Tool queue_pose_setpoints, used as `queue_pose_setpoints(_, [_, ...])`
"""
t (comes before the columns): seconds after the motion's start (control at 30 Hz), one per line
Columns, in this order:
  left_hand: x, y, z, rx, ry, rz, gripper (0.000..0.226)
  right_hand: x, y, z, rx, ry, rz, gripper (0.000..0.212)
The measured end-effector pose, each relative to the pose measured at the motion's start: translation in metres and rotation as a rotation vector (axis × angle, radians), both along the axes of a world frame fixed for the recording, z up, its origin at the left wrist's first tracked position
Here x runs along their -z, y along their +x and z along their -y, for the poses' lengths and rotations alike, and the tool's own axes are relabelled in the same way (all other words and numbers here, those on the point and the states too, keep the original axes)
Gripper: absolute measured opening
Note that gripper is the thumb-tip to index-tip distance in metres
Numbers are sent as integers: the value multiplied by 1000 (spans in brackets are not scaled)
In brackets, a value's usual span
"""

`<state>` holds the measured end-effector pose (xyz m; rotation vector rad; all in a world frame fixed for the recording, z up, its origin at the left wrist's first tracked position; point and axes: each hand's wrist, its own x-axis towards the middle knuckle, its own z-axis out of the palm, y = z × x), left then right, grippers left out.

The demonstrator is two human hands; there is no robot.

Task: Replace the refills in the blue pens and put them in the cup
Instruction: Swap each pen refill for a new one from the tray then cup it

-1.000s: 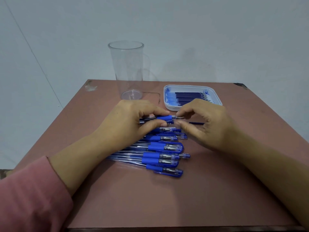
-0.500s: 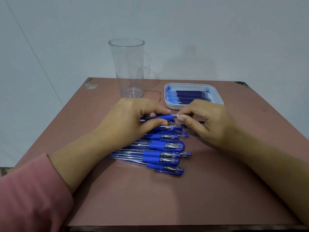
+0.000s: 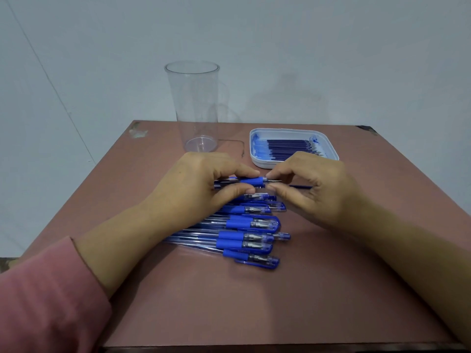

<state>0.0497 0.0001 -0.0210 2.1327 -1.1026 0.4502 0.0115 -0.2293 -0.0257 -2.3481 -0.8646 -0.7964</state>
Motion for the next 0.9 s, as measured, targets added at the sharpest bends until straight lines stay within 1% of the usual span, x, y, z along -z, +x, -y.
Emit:
queue_pose_setpoints(0.1, [2,0,1,-4,14,20,24,0,1,-1,6,-1,-13,6])
queue_pose_setpoints(0.2, [3,0,1,-19,-7,0,23,0,0,0,0,24,-51,7])
queue_pose_setpoints(0.3, [2,0,0,-27,-15,-8,23,0,0,0,14,21,-44,12])
queue_pose_setpoints(0.43, [2,0,1,-33,2,-4,23,0,1,-2,24,-1,-64,5])
queue_pose_setpoints(0.5, [2,0,0,-42,10,-16,22,-2,0,2,37,17,-124,11])
queue_pose_setpoints(0.57, [1,1,-1,-53,4,-18,21,-6,-2,11,71,30,-187,21])
queue_pose_setpoints(0.6, [0,2,-2,-58,5,-5,22,-7,-3,17,92,4,-207,23])
queue_pose_setpoints(0.73, [-2,5,-6,-62,42,41,31,-6,-5,40,201,-212,-297,22])
queue_pose_setpoints(0.9, [-1,9,-9,-29,43,55,30,-3,-3,37,252,-297,-391,17])
